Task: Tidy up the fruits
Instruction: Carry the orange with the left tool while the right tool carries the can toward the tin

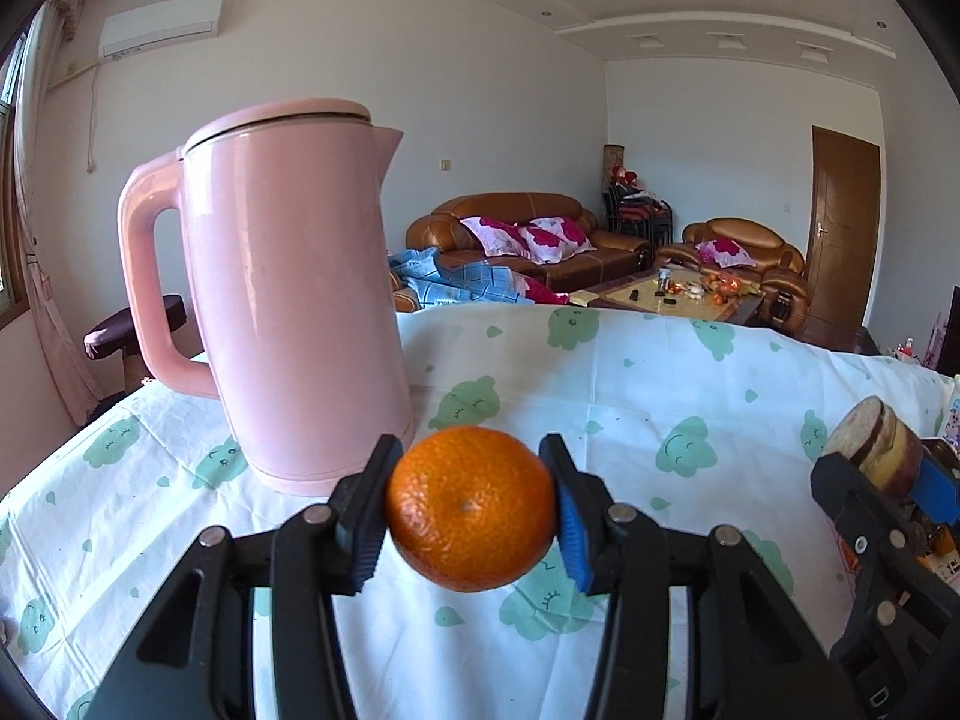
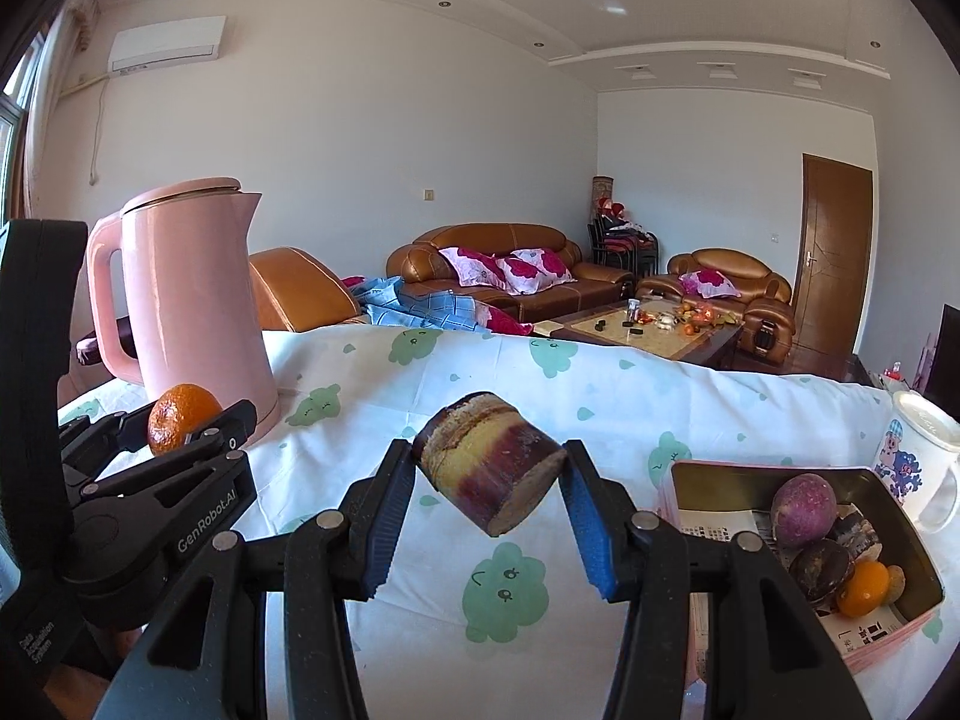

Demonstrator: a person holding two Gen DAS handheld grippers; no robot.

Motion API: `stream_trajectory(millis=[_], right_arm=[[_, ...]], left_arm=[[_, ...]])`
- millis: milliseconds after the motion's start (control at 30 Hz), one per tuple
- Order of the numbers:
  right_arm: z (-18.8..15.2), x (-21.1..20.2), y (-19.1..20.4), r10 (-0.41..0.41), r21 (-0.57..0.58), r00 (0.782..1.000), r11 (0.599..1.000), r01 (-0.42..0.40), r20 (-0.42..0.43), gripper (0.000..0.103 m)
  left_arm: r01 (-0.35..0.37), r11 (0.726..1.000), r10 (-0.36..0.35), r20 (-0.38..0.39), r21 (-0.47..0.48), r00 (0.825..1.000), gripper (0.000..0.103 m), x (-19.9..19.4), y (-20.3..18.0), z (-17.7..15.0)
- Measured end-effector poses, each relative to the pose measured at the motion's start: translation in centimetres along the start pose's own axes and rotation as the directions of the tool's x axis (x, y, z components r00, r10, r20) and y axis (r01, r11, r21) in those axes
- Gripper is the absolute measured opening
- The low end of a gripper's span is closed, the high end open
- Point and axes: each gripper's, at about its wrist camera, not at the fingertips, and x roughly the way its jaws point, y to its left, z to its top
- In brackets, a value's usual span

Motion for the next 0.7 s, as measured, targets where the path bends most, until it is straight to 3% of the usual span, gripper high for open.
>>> stream_trajectory(millis=[700], right_arm=[[-0.8,-2.6,-0.6,-0.015,-0.009,1.0,1.0,0.015,0.003,0.052]], left_arm=[[0.0,1.0,0.0,0.021,-0.001,1.0,0.049,-3.1,-0.6,-1.1]])
